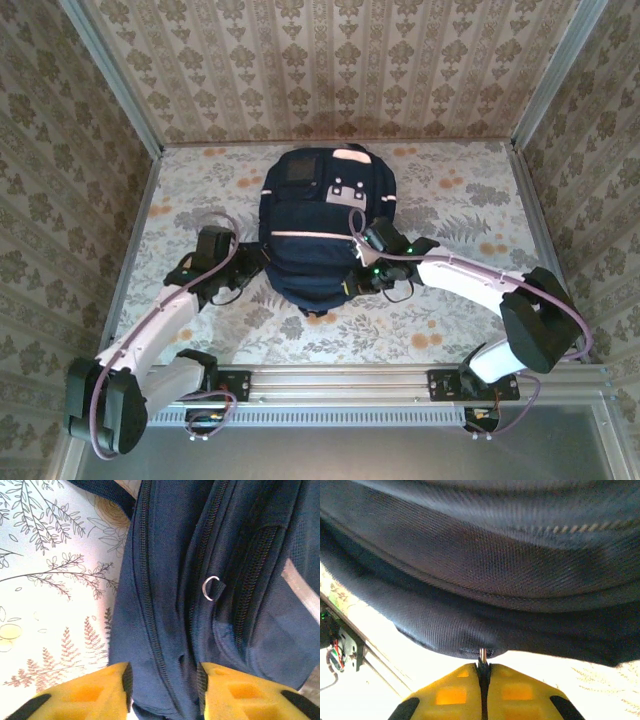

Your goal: Pack books, pencil case, and school supplies into a backpack

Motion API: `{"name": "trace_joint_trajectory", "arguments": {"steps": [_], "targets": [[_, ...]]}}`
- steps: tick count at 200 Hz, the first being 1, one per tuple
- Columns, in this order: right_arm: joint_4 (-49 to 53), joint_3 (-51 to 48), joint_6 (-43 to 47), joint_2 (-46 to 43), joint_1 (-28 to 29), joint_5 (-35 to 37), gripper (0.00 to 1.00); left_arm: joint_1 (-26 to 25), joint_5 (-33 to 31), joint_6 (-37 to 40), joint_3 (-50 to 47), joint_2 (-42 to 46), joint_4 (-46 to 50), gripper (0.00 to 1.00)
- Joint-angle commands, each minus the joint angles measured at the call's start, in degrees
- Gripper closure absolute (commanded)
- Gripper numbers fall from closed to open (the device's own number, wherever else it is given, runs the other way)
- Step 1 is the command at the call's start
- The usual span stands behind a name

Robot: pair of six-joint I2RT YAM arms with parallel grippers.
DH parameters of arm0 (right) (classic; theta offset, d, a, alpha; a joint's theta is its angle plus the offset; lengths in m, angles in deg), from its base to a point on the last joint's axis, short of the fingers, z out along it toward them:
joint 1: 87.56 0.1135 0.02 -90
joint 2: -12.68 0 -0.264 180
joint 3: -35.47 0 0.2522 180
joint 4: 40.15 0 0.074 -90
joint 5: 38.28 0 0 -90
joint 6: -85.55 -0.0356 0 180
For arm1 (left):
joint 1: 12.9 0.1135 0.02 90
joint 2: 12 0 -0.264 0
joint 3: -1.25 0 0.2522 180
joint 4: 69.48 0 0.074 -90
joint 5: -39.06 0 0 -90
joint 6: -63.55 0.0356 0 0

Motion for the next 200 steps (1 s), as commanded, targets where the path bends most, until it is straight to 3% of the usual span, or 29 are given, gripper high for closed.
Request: {"name": "trace_joint_trajectory", "arguments": {"steps": [1,52,86,161,200], "targets": [[-2.69,-0.18,-4.71,1.20,3.56,1.06,1.00,-2.55,-2.10,-1.69,2.09,2.71,3.29,0.42],[-8.78,1.40,-8.06,4.57,9.63,2.81,1.00,-11.84,-3.07,-9.95,-0.09,2.16,-0.32,0.27],[-11.81,1.31,-9.55,3.38,11.31,3.74,1.00,-15.20,-3.80,-14.62,-0.59,-2.71,-6.18,0.28],[-11.72,1.50,-10.28,1.61,12.28,5.38,1.00,-21.76,-5.45,-18.82,2.26,-12.21,-11.19,0.55],[-6.88,1.51,-7.14,0.90,12.24,9.13,1.00,-20.53,-7.71,-17.58,1.11,-10.48,-10.10,0.84]]}}
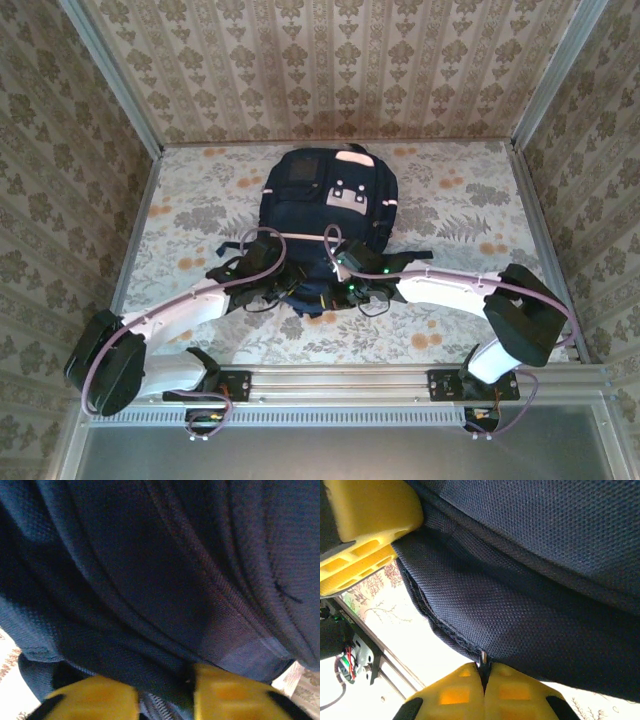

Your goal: Pack books, pencil case, and school supplies into a backpack

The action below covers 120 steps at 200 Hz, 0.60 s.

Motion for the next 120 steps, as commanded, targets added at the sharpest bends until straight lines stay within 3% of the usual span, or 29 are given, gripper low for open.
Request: {"name": "trace_joint_trajectory", "arguments": {"steps": [1,22,120], "targets": [[3.65,1.50,2.19,-2.08,0.55,3.14,1.00,0.43,-1.49,0.19,0.41,1.31,-1.68,0.85],[7.35,1.12,4.20,-2.57,-0.06,5.85,1.00,2.08,-2.48,2.27,0.84,3.36,0.71,0.93],[11.65,-3.48,10.08,-6.36,-9.74,7.61,1.00,7.30,-2.01,6.75,-0.32,7.64,5.48,0.93]]}}
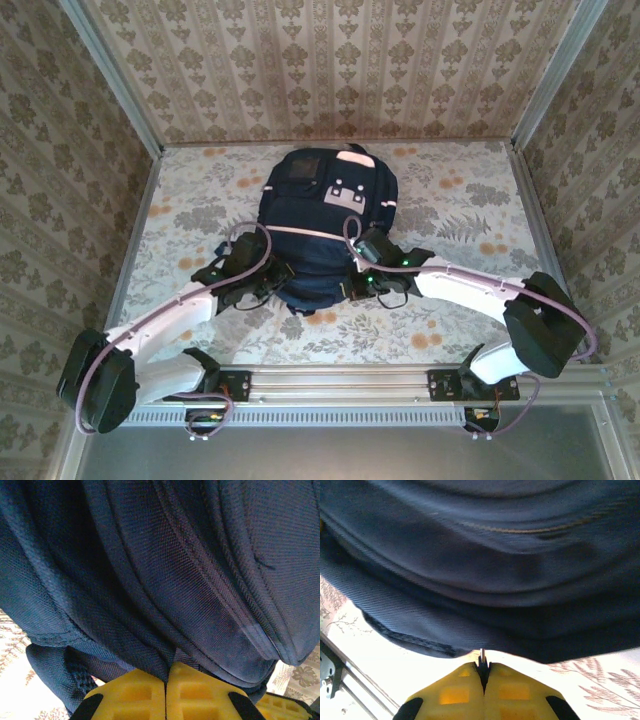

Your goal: Pack books, pencil case, and school supplies into a backpack

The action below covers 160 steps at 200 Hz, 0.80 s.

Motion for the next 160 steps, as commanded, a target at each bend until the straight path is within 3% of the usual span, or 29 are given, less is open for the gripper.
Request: {"name": "trace_joint_trajectory", "arguments": {"steps": [1,40,59,97,137,160], "targets": [[5.97,-1.20,2.42,-0.85,-2.00,3.41,1.00,2.07,-3.19,2.48,-0.26,2.03,2.46,0.93],[4.21,-2.21,3.26,0.52,-3.39,4.43,1.00,4.15,-3.32,5.11,0.44,5.08,5.39,0.93],[-0.91,-2.87,1.43,1.07,-2.94,-0.01,1.00,5.44,-3.14,8.06,1.55,6.19,7.61,0.91],[-9.17,2.45,-5.00,7.46,3.72,-3.12,1.00,11.75,0.63,16.05,4.16,6.15,13.49,0.77],[-9.51,13.27,-7.78,16.54,10.87,-4.04,1.00,18.59,4.20,16.75,2.54,12.81,17.78,0.52],[-8.12,15.11,-7.11,17.38,12.38,-3.02,1.00,19.13,6.43,13.39,1.23,16.57,19.96,0.40]]}}
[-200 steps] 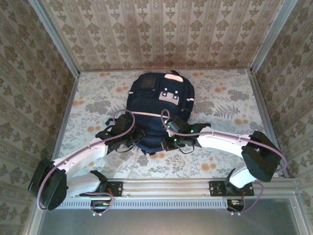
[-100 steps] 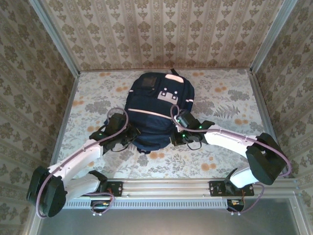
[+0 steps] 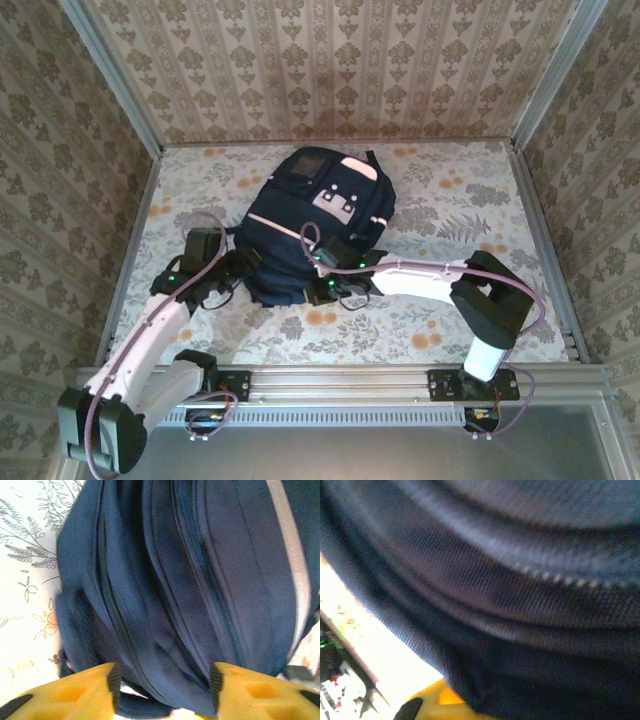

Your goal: Pack books, pencil case, and school supplies into a backpack

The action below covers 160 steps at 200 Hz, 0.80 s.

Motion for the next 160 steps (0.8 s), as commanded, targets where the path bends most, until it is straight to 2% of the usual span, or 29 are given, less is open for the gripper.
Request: {"name": "trace_joint_trajectory", "arguments": {"steps": [1,24,60,113,160], "targets": [[-0.30,2.76,-0.97,0.73,1.67,-1.37,1.00,0.59,3.78,-1.47,-1.23,3.51,4.72,0.40],[-0.46,2.22,-0.91,0.32,1.71,-1.25,1.00,-0.11,6.58,-7.74,-5.21,5.05,2.33,0.38],[-0.20,1.94,-0.70,0.47,1.72,-1.23,1.00,-2.59,6.47,-13.51,-9.47,2.79,-4.85,0.40],[0.44,1.44,0.38,-0.43,1.87,-0.55,1.00,-2.99,5.28,-13.90,-7.95,-2.30,-10.30,0.37],[1.46,1.39,1.20,-1.27,1.89,0.30,1.00,-3.14,4.83,-13.00,-7.91,2.81,-10.20,0.48]]}}
